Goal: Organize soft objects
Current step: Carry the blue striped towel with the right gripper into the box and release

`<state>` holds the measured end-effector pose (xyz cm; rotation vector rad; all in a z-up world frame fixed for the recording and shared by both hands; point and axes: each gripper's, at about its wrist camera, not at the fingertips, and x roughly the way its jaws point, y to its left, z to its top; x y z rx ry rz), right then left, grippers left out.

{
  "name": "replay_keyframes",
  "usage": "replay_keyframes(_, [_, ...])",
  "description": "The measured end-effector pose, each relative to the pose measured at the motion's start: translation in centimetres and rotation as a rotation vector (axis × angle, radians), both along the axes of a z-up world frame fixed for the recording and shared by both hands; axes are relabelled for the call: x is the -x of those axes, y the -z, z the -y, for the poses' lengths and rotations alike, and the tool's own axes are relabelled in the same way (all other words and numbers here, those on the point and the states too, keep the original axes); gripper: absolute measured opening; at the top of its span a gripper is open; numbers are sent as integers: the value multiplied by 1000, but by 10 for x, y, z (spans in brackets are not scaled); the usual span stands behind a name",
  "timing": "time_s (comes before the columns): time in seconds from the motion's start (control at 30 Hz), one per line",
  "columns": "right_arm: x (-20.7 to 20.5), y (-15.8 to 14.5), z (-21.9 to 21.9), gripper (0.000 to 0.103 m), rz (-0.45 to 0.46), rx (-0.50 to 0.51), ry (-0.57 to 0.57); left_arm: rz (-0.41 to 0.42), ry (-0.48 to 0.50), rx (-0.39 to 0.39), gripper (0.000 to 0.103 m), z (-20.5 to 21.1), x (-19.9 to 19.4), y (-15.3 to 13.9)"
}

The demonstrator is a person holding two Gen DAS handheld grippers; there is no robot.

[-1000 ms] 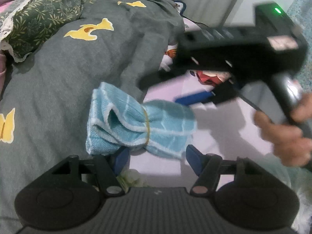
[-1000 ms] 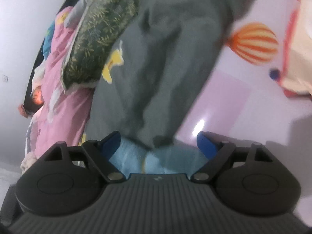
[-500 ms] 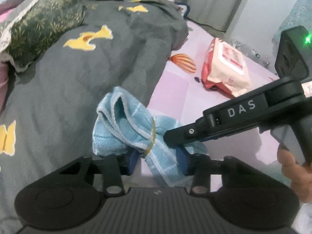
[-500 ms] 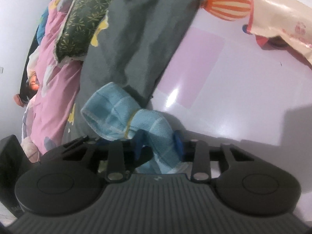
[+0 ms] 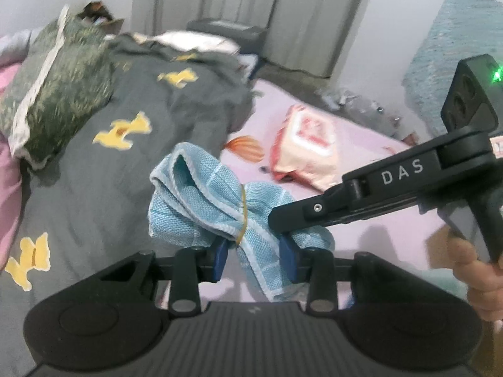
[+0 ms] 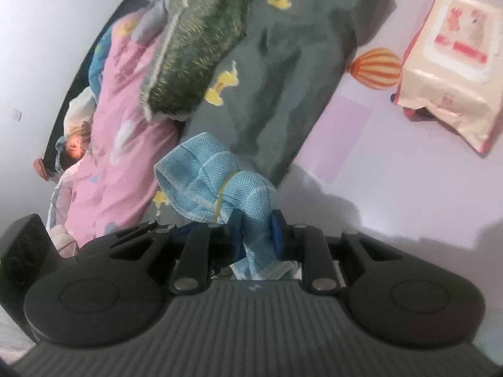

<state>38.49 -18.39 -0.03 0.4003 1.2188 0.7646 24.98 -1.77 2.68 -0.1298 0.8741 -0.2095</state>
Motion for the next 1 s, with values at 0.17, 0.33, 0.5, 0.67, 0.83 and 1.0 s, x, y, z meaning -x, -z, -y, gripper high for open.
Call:
replay_keyframes(0.17, [45, -46, 48, 18, 88, -19, 63, 57, 98, 15, 37, 37, 28, -35])
replay_keyframes(0.33, [110, -85, 131, 18, 167, -25, 197, 98, 274, 62, 38, 100, 57, -58])
replay_keyframes(0.5, [188, -100, 226, 18, 197, -15, 385, 98, 470, 86, 38, 182, 84, -62])
replay_keyframes(0.67, [272, -90, 314, 18, 198, 5, 590, 57, 651, 93, 38, 264, 112, -47])
replay_keyframes(0.83, [339, -67, 379, 18, 165, 43, 787, 0, 789, 77, 38, 342, 136, -23])
replay_keyframes(1.0, [377, -49, 418, 20, 161, 92, 913, -11, 844, 46, 37, 398, 144, -4])
